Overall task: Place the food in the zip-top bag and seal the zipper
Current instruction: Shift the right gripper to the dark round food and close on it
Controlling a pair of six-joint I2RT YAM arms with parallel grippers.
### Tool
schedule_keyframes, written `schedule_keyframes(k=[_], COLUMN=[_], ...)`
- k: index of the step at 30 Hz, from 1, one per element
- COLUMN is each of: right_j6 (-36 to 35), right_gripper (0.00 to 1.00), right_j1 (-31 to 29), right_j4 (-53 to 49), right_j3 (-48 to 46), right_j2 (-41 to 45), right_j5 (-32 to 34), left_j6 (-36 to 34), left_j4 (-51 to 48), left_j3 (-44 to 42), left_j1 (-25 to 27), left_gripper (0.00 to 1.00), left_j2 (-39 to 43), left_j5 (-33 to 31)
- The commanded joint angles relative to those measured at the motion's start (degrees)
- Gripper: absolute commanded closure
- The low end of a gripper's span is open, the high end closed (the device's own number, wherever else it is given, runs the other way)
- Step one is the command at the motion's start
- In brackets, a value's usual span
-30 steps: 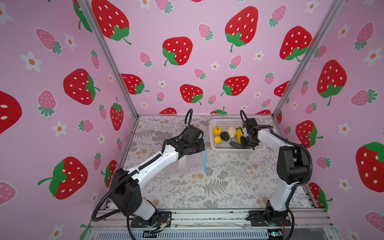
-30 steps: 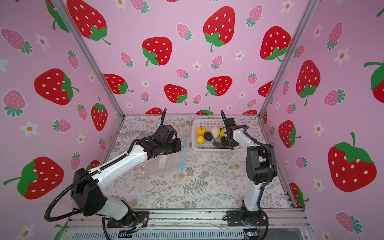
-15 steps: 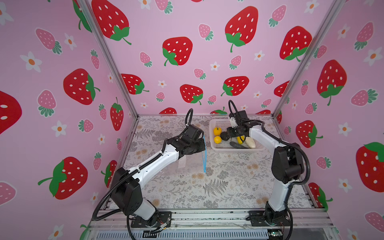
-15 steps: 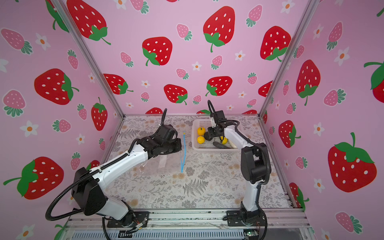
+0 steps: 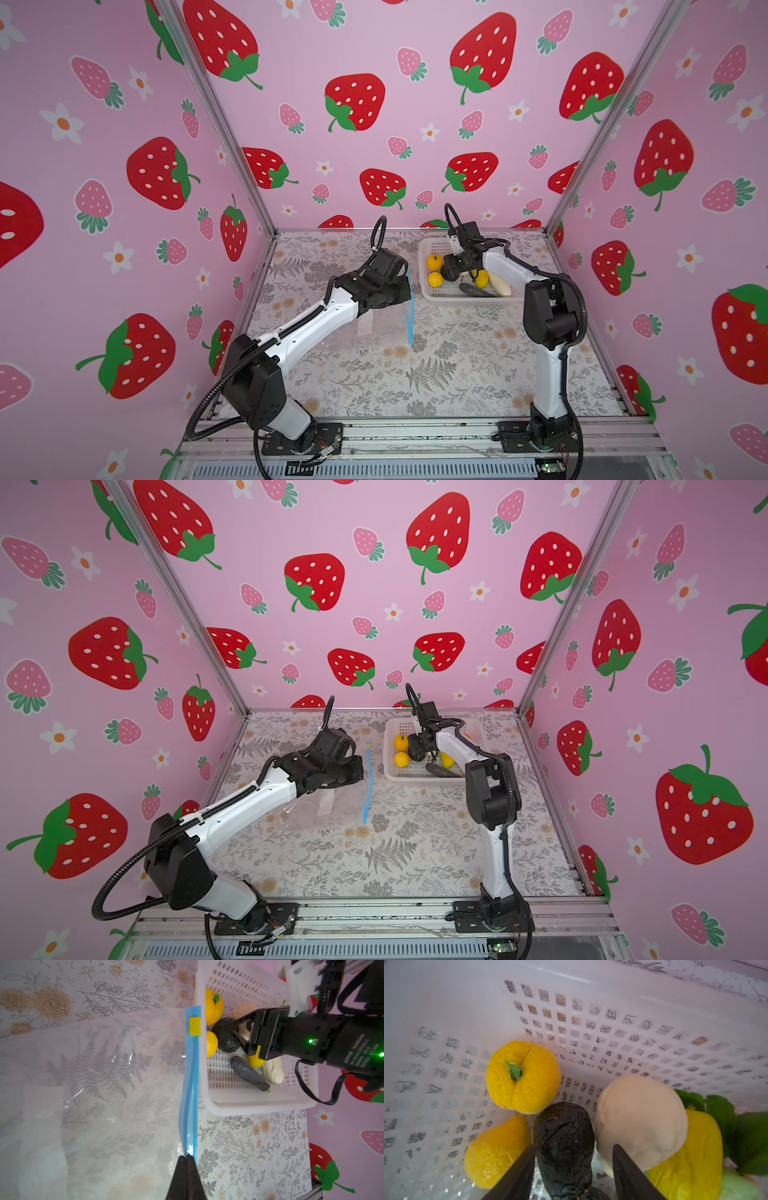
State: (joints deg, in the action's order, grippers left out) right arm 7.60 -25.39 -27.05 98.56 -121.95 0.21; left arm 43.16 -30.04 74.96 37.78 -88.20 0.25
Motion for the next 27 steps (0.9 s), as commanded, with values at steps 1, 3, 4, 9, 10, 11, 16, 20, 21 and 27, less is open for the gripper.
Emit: schedule_keyframes(k=[1,3,4,9,10,11,16,20,21,27], right_j6=[-1.05,-1.02,-1.0,-1.01,-1.0,-0.93,-0.66,-0.48,-0.43,-0.15], right_gripper=[0.38,0.38,0.38,0.38,0.38,0.39,0.4,0.42,0.42,0.43], right_j1=[-0.43,-0.58,-0.63,-1.05,-1.12,-1.15,-1.16,-1.16,-1.16,-1.16], right_j4=[-0.9,-0.73,-0.72,-1.3,-1.17,-1.12,-1.38,-1.43,-1.49,-1.83], right_j3=[2.08,2.57,2.84,4.25,4.35,4.35,5.18,5.48,5.55,5.58], right_j2=[-1.74,-2.56,-2.95,-4.99,-5.23,-5.48,-6.8,-7.24,-7.26,-7.4], right_j5=[0.3,-0.02,-0.12,-0.51,-0.54,-0.65,-0.64,-0.59,-0.56,-0.56], left_j6=[-0.19,-0.13,-0.18,-0.18,-0.19,-0.18,-0.27,-0.35,-0.38,-0.35], left_j4=[-1.16,-1.23,-1.25,-1.42,-1.42,-1.48,-1.61,-1.75,-1.73,-1.71], left_j3=[2.74,2.74,2.8,2.91,2.91,3.0,3.17,3.26,3.26,3.26], left_j1=[0.21,0.19,0.21,0.18,0.19,0.19,0.19,0.19,0.19,0.19], left_gripper=[1.0,1.0,1.0,1.0,1.0,1.0,1.0,1.0,1.0,1.0], left_j2=[-0.57,-0.53,-0.57,-0.71,-0.72,-0.69,-0.83,-0.7,-0.71,-0.72], left_j5=[-0.25,-0.25,-0.25,-0.33,-0.34,-0.34,-0.34,-0.46,-0.51,-0.52])
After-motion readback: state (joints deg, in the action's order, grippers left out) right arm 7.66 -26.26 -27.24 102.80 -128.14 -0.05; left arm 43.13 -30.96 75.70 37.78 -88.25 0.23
